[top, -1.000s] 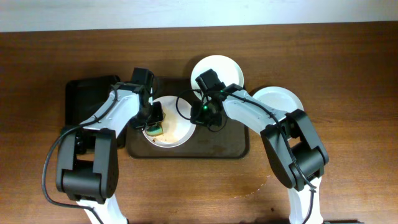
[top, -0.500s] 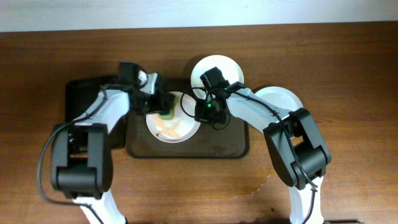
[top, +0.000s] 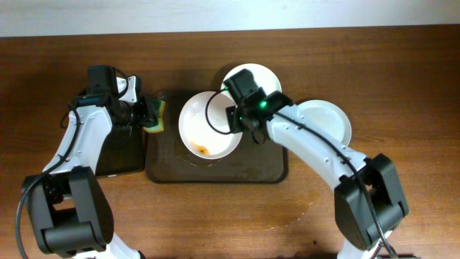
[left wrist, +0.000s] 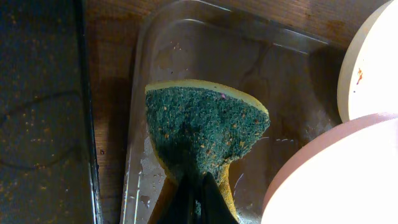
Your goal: Clean dirty plates on tray and stack at the side
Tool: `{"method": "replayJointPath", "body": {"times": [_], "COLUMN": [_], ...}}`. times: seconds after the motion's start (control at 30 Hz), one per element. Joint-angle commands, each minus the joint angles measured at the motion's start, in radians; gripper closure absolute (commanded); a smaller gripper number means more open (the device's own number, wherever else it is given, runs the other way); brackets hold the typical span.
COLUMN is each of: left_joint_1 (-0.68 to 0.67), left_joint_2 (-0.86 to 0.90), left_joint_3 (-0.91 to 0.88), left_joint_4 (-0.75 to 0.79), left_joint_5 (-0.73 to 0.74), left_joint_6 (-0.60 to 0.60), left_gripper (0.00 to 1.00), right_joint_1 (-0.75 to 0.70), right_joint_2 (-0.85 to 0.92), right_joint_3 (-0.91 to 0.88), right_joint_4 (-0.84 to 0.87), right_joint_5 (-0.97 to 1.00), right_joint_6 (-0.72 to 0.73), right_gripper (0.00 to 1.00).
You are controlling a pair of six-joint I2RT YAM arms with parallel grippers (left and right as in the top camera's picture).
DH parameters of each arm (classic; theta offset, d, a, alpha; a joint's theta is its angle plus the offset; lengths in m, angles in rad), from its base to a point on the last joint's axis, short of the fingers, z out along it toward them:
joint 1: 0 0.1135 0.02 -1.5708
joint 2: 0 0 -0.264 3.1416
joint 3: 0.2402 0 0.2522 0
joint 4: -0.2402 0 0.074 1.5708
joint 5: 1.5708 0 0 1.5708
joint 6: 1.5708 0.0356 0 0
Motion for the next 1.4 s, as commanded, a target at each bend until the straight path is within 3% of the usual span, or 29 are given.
{"method": "replayJointPath", "body": {"times": [0.0, 0.1, 0.27, 0.5, 0.57, 0.67, 0.87, 1.07, 1.2, 1.27, 1.37], "left_joint_1": [0.000, 0.000, 0.000, 0.000, 0.000, -0.006, -0.063, -0.171, -0.272, -0.295, -0.291], "left_joint_2": [-0.010, -0.010, -0.010, -0.010, -0.010, -0.010, -0.010, 0.019, 0.085, 0.124, 0.164], "left_joint_3": [0.007, 0.007, 0.007, 0.007, 0.007, 0.007, 0.007, 0.005, 0.004, -0.014, -0.059], "left_joint_4": [0.003, 0.005, 0.005, 0.002, -0.006, -0.026, -0.024, 0.058, 0.072, 0.062, 0.066], "left_joint_5": [-0.005, -0.011, -0.026, -0.026, -0.026, -0.021, -0.017, -0.026, -0.027, -0.082, -0.132], "left_joint_6": [-0.002, -0.002, -0.001, -0.002, -0.002, -0.002, -0.003, -0.157, -0.192, -0.260, -0.266], "left_gripper": [0.99, 0.99, 0.99, 0.99, 0.99, 0.99, 0.99, 0.99, 0.99, 0.99, 0.99], "right_joint_1": [0.121, 0.259, 0.349, 0.378, 0.370, 0.307, 0.142, 0.120, 0.078, 0.055, 0.037], "right_joint_2": [-0.042, -0.042, -0.042, -0.042, -0.042, -0.027, 0.113, 0.178, 0.196, 0.197, 0.197], "right_joint_3": [0.019, 0.019, 0.019, 0.019, 0.019, 0.017, 0.017, 0.016, 0.016, 0.016, 0.016], "right_joint_4": [0.000, 0.016, 0.060, 0.094, 0.086, 0.068, 0.117, 0.163, 0.169, 0.168, 0.166], "right_joint_5": [0.513, 0.880, 1.154, 1.221, 0.995, 0.644, 0.255, 0.171, 0.126, 0.100, 0.087], "right_joint_6": [-0.032, -0.031, -0.031, -0.002, 0.061, 0.294, 0.480, 0.518, 0.533, 0.532, 0.532], "right_gripper": [0.96, 0.96, 0.96, 0.96, 0.96, 0.96, 0.96, 0.96, 0.96, 0.96, 0.96]}}
